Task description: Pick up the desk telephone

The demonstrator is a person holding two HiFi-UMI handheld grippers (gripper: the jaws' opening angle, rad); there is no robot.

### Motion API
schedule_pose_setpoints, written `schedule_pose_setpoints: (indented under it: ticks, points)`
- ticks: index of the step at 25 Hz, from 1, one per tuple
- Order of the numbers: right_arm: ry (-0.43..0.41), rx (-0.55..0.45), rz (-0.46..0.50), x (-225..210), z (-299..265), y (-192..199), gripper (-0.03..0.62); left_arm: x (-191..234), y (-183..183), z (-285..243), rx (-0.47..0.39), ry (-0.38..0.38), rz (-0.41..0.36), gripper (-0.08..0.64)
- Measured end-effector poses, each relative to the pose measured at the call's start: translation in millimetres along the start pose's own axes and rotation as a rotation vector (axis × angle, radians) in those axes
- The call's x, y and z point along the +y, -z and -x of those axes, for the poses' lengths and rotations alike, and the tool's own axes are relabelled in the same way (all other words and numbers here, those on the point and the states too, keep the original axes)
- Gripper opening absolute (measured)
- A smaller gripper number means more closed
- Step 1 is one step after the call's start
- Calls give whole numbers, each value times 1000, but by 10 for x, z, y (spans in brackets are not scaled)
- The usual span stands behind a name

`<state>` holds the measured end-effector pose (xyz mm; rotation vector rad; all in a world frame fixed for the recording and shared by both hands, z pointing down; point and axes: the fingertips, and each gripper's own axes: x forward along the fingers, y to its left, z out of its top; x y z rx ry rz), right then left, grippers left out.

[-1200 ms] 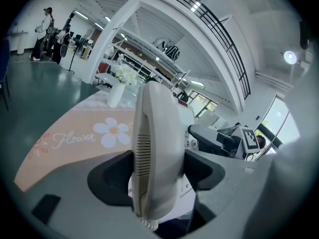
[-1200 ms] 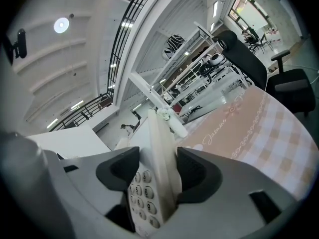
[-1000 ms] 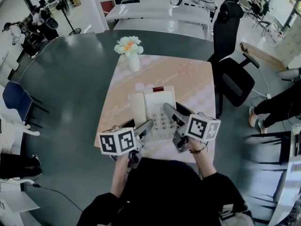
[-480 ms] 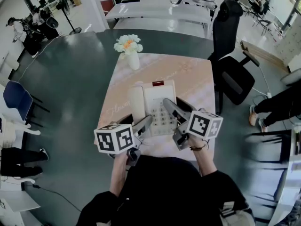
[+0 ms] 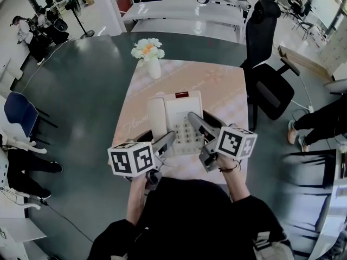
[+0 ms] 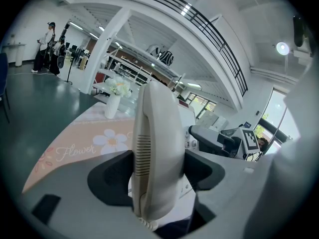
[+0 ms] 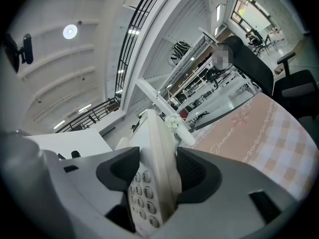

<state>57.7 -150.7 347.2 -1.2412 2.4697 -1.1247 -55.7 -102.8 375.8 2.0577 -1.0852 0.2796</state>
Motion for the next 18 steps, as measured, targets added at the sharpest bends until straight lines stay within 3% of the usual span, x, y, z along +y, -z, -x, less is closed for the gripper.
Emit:
schedule_pose_setpoints:
  ticks: [18]
  points:
    - [-2,4,-22,8,-30,20,222,33,-8,14,7,-9,3,307]
